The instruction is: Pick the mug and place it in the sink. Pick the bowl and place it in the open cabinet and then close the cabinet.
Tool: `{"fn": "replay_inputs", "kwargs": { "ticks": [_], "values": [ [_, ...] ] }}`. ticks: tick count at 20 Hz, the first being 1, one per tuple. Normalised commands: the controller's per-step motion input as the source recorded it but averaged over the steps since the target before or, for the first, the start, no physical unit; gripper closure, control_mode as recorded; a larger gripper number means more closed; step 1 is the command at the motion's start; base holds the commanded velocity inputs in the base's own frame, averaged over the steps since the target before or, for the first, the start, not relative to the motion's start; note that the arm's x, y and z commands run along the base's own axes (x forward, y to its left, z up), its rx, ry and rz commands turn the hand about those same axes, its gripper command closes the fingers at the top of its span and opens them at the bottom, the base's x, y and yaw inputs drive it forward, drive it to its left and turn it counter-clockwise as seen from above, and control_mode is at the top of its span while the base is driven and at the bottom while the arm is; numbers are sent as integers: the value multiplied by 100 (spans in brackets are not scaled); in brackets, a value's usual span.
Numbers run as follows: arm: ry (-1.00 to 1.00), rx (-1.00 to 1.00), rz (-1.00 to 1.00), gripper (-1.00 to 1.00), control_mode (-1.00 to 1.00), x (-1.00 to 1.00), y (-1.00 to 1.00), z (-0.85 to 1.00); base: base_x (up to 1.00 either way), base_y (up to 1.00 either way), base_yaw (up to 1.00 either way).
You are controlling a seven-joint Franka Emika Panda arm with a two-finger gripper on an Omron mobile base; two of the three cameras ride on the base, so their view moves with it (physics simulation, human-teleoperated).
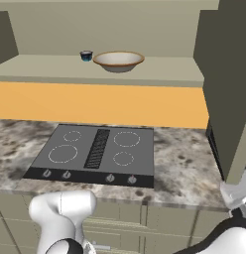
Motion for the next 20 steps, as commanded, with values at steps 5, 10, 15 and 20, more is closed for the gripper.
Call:
{"fn": "replay_inputs", "kwargs": {
  "ticks": [5,10,15,20],
  "values": [
    [-3,-8,1,-100,-100,0,37,0,0,0,0],
    [0,-12,0,-100,-100,0,35,8,0,0,0],
    [0,-11,0,-100,-100,0,39,4,0,0,0],
    [0,-12,0,-100,-100,0,62,5,0,0,0]
  ]
}}
